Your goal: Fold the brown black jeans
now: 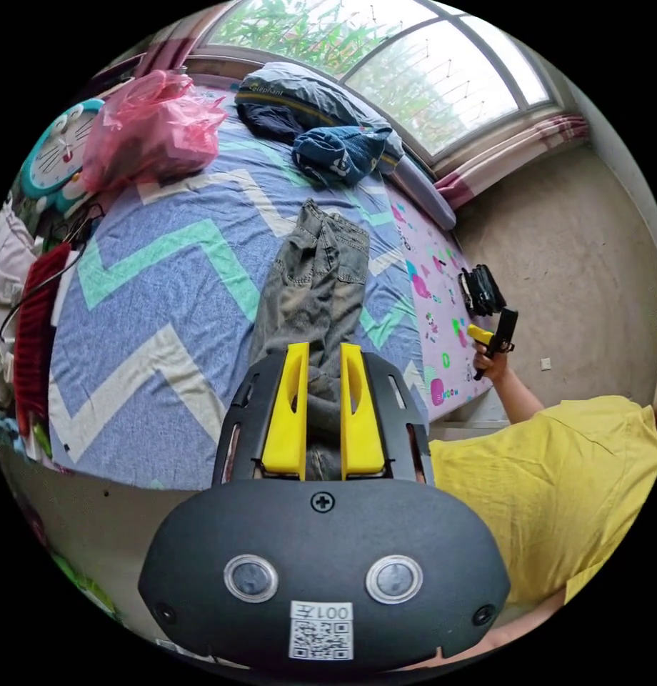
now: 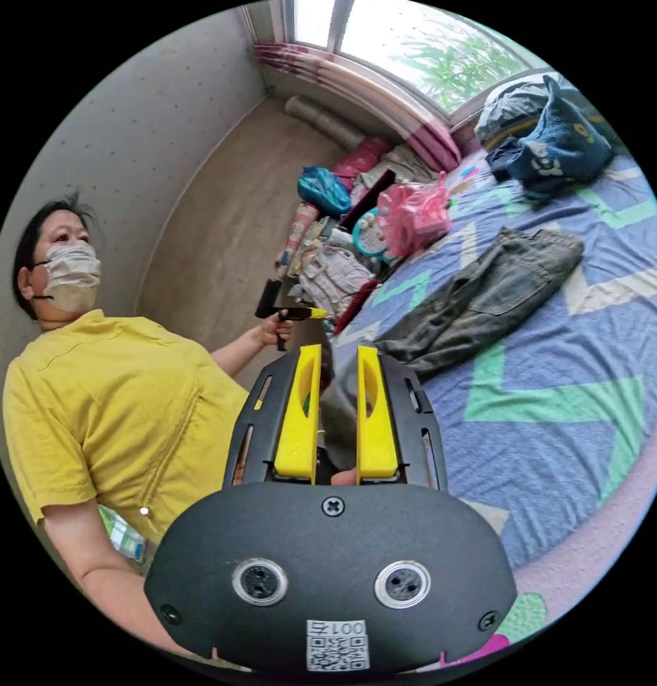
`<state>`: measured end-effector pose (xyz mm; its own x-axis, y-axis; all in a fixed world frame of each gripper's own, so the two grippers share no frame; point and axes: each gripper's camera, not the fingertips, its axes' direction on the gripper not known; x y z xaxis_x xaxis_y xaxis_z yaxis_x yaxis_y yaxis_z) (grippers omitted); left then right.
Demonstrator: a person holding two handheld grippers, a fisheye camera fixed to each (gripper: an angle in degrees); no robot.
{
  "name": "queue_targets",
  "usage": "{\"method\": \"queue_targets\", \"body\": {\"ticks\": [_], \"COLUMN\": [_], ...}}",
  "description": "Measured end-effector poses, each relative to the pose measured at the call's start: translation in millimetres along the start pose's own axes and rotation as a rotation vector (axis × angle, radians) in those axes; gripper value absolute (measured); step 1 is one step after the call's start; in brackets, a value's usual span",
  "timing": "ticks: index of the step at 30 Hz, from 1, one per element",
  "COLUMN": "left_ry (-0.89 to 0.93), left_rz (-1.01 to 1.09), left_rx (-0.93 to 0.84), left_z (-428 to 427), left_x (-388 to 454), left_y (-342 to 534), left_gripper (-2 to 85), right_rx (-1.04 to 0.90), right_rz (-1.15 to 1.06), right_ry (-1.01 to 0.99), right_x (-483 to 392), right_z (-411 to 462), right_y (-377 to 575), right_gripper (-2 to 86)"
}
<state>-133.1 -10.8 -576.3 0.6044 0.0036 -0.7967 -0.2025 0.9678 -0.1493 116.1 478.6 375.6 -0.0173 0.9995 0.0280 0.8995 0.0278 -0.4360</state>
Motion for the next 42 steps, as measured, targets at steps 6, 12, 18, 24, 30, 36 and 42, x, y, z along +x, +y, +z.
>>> {"method": "queue_targets", "body": {"ticks": [6,12,18,24,30,36,42], "left_ry": [0.025,-0.042,-0.016,0.036,0.007,0.105,0.309], "left_rz": [0.013,0.026,0.006,0.038,0.092,0.206,0.359], "left_rx": [-0.087,-0.168,-0.278,-0.310,-0.384,-0.352,-0.496], "left_z": [47.5,92.0,142.6,168.0,188.0,162.3,138.7], "left_x": [-19.3,-67.3,-121.1,-149.0,-165.9,-173.7,-155.2], "left_y": [-76.5,-164.5,-228.5,-258.7,-267.0,-263.0,-229.5], "left_gripper": [6.6,6.8,6.1,6.0,2.1,-1.0,-1.2], "right_rx": [-0.011,0.060,0.059,0.150,0.228,0.350,0.461], "right_rz": [0.118,0.339,0.474,0.534,0.621,0.579,0.591], "right_ry": [0.230,0.229,0.299,0.288,0.343,0.386,0.374], "right_x": [68.5,149.0,201.2,218.2,226.4,186.1,85.7], "right_z": [23.6,62.5,82.2,89.3,86.4,57.7,3.4], "right_y": [-37.8,-59.9,-70.0,-81.6,-88.7,-67.8,34.8], "right_gripper": [13.4,14.4,14.9,14.7,9.1,3.6,2.1]}}
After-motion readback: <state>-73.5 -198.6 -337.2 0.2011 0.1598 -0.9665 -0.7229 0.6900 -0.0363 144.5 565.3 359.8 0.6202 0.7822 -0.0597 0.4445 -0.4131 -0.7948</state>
